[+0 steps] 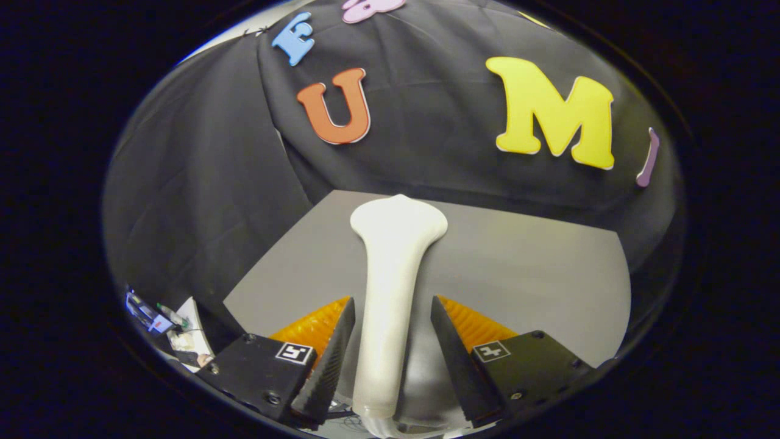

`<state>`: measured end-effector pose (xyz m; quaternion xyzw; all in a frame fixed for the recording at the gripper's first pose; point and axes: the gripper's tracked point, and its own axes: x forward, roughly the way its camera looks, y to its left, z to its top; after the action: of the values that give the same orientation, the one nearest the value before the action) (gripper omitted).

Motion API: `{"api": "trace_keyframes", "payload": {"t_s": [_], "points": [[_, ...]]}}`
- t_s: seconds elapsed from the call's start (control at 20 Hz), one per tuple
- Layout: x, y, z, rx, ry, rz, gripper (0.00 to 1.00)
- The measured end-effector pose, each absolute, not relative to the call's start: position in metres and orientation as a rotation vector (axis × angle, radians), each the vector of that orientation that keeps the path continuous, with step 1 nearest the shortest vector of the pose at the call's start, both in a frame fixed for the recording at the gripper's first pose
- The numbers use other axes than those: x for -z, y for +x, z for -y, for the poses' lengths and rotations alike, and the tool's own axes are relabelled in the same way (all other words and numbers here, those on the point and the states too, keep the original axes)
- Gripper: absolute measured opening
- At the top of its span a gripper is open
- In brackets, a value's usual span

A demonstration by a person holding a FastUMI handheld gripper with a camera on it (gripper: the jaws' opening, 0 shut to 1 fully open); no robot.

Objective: Iron the clothes twice with a garment steamer, once on the left side and once on the right side.

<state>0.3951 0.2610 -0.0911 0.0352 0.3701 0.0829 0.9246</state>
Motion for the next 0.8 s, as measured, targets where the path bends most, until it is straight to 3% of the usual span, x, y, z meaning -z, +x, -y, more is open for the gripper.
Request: {"api": "trace_keyframes", "payload": {"t_s": [0.2,0.4,0.55,0.8], "points": [[0.101,0.401,-0.265,-0.149,0.049,-0.784,0.69],[0.102,0.401,-0.271,-0.096,0.06,-0.764,0.45],[0.095,0.399,-0.269,-0.07,0.109,-0.732,0.41],[0.056,0.372,-0.27,-0.147,0.192,-0.641,0.36]]}}
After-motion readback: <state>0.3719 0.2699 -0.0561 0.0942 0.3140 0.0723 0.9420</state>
